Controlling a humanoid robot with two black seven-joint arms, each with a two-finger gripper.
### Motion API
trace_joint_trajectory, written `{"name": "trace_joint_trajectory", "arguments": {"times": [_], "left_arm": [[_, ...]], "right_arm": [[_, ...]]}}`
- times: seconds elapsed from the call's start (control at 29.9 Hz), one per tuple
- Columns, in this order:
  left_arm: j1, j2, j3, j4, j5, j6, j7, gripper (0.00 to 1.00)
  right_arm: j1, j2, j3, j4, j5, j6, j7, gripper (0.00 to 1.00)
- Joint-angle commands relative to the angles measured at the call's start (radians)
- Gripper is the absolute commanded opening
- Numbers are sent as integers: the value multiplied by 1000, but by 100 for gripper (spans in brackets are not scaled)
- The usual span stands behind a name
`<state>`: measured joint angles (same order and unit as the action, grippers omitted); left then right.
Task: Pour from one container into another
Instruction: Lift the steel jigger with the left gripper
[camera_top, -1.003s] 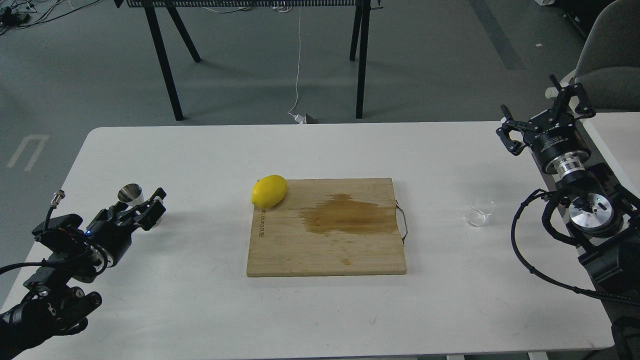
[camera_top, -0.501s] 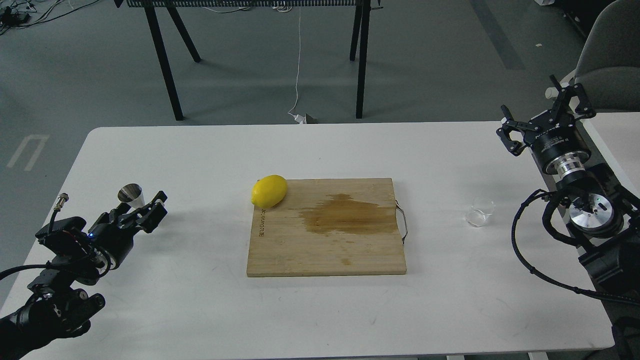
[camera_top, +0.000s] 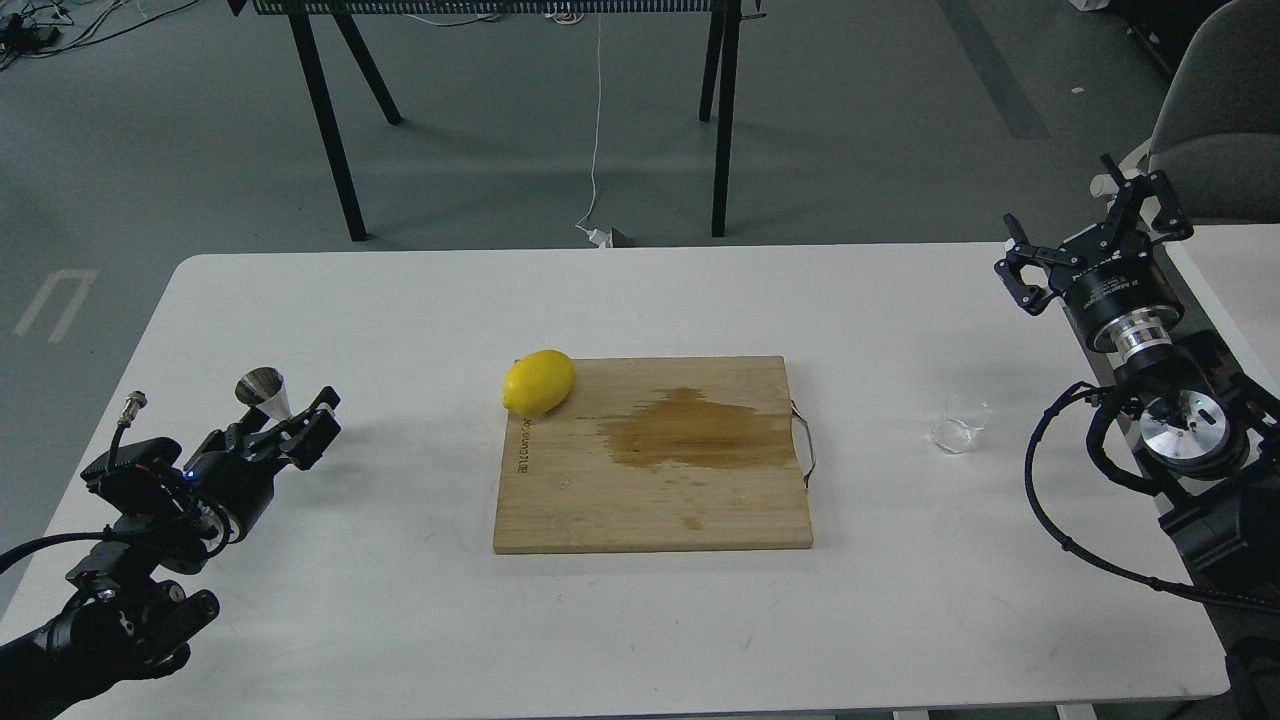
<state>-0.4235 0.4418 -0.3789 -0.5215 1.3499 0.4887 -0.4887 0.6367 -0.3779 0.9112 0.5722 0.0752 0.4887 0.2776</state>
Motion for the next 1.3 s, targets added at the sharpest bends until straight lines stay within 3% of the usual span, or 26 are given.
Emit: {"name": "trace_joint_trajectory", "arguments": {"times": [0.0,1.27], "left_arm": [[0,0,0,0,2,0,0,99],[-26,-43,37,103,2,0,0,76]], "right_arm": [[0,1,0,0,0,0,2,100],[-5,-1,0,0,0,0,2,100]]}}
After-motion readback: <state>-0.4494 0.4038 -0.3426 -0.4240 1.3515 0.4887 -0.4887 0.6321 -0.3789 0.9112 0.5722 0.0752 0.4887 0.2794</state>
